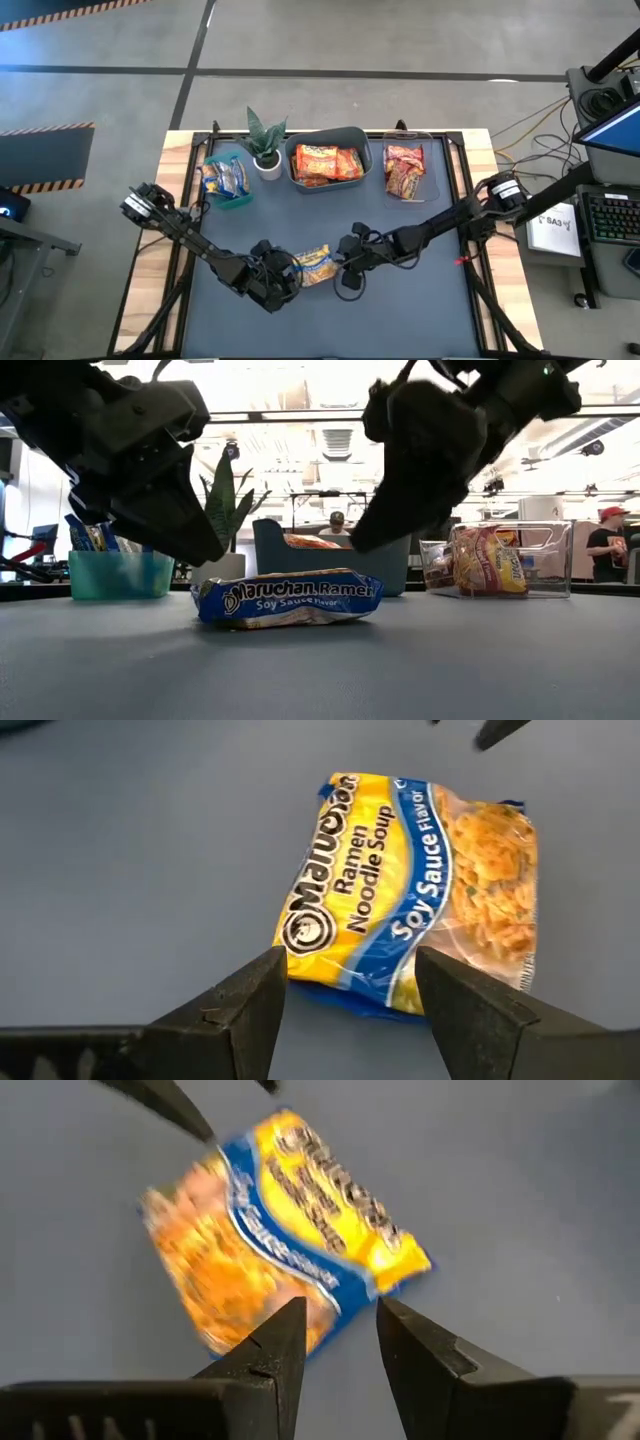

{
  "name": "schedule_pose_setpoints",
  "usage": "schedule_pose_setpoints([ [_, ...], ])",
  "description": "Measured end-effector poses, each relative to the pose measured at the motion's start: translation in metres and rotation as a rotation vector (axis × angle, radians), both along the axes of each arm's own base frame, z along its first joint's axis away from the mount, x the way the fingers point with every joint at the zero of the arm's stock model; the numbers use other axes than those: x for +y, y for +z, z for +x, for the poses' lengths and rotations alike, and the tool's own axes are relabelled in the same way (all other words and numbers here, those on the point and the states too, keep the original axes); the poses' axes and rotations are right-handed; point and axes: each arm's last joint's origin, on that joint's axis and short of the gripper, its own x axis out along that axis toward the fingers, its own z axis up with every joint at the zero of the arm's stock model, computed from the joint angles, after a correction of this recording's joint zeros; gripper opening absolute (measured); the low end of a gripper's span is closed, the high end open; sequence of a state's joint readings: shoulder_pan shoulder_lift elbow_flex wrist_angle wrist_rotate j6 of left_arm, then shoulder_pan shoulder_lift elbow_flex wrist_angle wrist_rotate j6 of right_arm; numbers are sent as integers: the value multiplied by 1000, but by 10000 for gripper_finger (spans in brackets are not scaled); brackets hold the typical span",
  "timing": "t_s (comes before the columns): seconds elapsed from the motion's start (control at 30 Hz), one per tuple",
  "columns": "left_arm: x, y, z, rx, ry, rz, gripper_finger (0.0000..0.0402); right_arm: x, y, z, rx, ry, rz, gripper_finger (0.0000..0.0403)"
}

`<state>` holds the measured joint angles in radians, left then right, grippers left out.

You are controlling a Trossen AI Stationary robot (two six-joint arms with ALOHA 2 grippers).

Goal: Sort Maruchan noodles
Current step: Put the blue noodle pack into the green bin

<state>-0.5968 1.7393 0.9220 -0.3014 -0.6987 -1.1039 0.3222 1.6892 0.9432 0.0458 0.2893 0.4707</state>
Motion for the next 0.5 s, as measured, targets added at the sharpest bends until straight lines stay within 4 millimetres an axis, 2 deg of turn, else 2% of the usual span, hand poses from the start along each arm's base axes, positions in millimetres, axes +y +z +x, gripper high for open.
schedule_pose_setpoints([
  [0.2, 1, 0, 1, 8, -11, 17, 206, 2, 10, 0, -38, 58, 43, 65],
  [0.33, 8, 0, 3, 12, 18, 14, 206, 8, 5, 7, -83, 103, 82, 17],
  [0.5, 11, 1, 5, 8, 39, 5, 206, 12, -3, 9, -87, 113, 86, 11],
])
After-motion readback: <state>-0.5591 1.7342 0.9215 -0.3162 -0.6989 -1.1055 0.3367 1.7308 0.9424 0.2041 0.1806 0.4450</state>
